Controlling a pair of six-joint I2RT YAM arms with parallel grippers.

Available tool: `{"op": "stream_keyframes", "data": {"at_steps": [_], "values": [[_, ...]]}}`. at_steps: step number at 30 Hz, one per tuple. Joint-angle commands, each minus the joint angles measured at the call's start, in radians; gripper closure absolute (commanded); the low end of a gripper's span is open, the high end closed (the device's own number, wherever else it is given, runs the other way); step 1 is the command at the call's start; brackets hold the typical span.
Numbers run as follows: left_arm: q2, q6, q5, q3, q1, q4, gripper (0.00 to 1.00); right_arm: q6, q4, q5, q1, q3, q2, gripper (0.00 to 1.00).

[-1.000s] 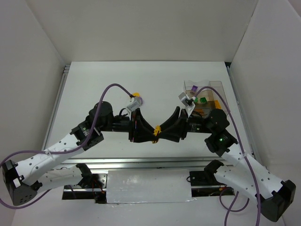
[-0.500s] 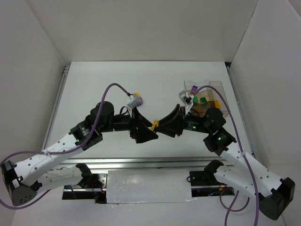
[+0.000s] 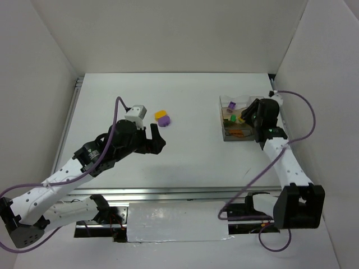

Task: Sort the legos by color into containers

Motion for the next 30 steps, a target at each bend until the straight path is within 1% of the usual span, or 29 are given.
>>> {"op": "stream_keyframes", "data": {"at_steps": [1,2,3,6,7,8,9,10,15,18,19,20,22,23,24,25,26,28,29,30], "values": [[-0.043,0.038,-0.061,-0.006,0.000,-0.061,0.00,0.028,-0.013,0.294,-0.117,0.126,0.101,1.00],[-0.052,0.048,-0.057,-0.018,0.001,-0.059,0.00,0.036,-0.013,0.316,-0.133,0.151,0.172,1.00],[-0.066,0.057,-0.044,-0.030,0.001,-0.058,0.01,0.054,-0.019,0.339,-0.142,0.177,0.208,1.00],[-0.080,0.065,-0.037,-0.056,-0.006,-0.070,0.00,0.025,0.021,0.369,-0.156,0.257,0.349,1.00],[-0.082,0.068,-0.025,-0.062,-0.009,-0.070,0.00,0.028,-0.013,0.405,-0.167,0.315,0.390,1.00],[-0.083,0.069,-0.023,-0.066,-0.012,-0.067,0.01,0.027,-0.033,0.446,-0.174,0.347,0.468,1.00],[-0.086,0.068,-0.024,-0.067,-0.019,-0.067,0.00,0.025,-0.074,0.457,-0.184,0.407,0.505,1.00],[-0.086,0.069,-0.023,-0.066,-0.020,-0.065,0.00,0.021,-0.088,0.465,-0.197,0.428,0.560,1.00],[-0.060,0.074,0.012,-0.082,-0.025,-0.027,0.01,-0.016,-0.083,0.469,-0.217,0.484,0.619,1.00],[-0.028,0.066,0.037,-0.104,-0.026,0.006,0.00,-0.024,-0.117,0.462,-0.222,0.522,0.661,1.00],[-0.020,0.060,0.038,-0.105,-0.026,0.010,0.00,-0.022,-0.126,0.459,-0.222,0.528,0.679,0.98],[-0.005,0.055,0.019,-0.105,-0.026,0.008,0.01,-0.027,-0.129,0.448,-0.221,0.531,0.685,0.86],[0.007,0.037,-0.018,-0.087,-0.023,-0.016,0.00,-0.022,-0.136,0.417,-0.221,0.527,0.693,0.69],[0.013,0.032,-0.049,-0.079,-0.013,-0.024,0.00,-0.021,-0.130,0.402,-0.222,0.521,0.690,0.51],[0.016,0.025,-0.061,-0.064,-0.003,-0.032,0.00,-0.019,-0.122,0.381,-0.221,0.513,0.685,0.45],[0.020,0.010,-0.070,-0.055,0.010,-0.048,0.01,-0.015,-0.120,0.371,-0.221,0.509,0.676,0.41],[0.023,0.002,-0.078,-0.047,0.041,-0.055,0.00,-0.009,-0.119,0.361,-0.221,0.507,0.672,0.36],[0.026,-0.029,-0.092,-0.030,0.075,-0.064,0.00,-0.009,-0.117,0.335,-0.219,0.502,0.659,0.32],[0.030,-0.037,-0.093,-0.027,0.104,-0.062,0.00,-0.007,-0.117,0.333,-0.219,0.502,0.655,0.28],[0.033,-0.044,-0.093,-0.021,0.118,-0.058,0.01,0.000,-0.131,0.336,-0.221,0.508,0.650,0.27]]}}
